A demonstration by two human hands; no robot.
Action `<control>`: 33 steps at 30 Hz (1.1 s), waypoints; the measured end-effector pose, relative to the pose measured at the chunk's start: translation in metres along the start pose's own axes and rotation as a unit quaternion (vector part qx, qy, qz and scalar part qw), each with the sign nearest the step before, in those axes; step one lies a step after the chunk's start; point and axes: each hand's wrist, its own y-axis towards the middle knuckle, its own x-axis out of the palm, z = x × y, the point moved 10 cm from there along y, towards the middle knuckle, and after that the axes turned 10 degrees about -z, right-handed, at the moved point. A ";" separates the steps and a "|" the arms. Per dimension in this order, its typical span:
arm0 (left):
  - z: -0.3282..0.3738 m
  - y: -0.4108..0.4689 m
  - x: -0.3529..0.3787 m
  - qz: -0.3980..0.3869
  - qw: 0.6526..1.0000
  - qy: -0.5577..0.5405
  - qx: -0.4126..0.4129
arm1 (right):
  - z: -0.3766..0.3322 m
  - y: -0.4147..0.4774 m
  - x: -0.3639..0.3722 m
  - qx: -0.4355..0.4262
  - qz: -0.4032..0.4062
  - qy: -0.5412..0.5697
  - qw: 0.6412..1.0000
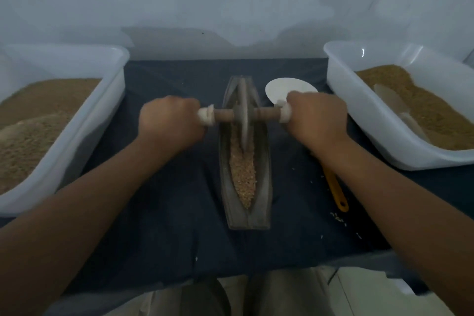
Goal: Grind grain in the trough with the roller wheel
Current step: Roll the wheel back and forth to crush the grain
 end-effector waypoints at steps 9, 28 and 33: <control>0.007 -0.051 -0.014 0.007 0.999 0.020 0.032 | -0.009 -0.034 -0.026 -0.048 0.019 0.015 0.999; 0.017 -0.035 -0.019 -0.019 0.998 0.037 0.037 | 0.004 -0.043 -0.004 0.003 -0.023 0.007 1.000; 0.010 -0.075 -0.017 0.005 0.998 0.010 0.062 | -0.006 -0.069 -0.017 -0.078 0.008 0.045 0.996</control>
